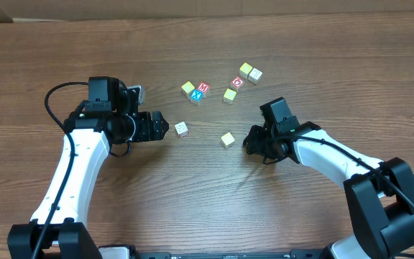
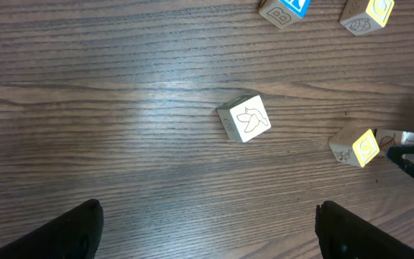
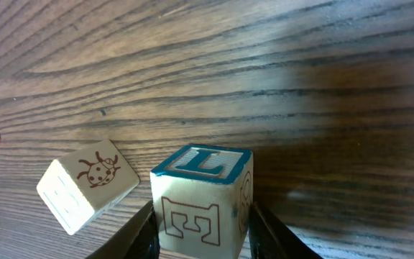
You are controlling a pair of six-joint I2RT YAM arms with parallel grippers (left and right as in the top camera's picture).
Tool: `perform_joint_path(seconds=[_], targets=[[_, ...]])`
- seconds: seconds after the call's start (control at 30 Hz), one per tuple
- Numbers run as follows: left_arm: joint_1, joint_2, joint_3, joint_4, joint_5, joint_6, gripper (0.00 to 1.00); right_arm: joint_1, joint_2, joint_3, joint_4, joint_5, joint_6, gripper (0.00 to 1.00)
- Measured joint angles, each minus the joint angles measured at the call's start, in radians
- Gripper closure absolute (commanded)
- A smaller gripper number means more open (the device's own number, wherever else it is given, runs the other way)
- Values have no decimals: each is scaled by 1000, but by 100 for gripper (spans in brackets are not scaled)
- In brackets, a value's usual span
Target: Flip 3 blocks
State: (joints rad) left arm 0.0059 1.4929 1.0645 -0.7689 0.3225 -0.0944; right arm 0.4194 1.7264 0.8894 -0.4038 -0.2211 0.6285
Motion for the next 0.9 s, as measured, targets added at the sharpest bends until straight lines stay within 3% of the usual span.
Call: perform_joint_path(seconds=[0.5,0.9], targets=[[0,0,0,0,0,0,11,0,-1,7,-22,-1,-150,71],[0,0,0,-1,0,-3,8,0,-19,45,-200,-1,-211,77]])
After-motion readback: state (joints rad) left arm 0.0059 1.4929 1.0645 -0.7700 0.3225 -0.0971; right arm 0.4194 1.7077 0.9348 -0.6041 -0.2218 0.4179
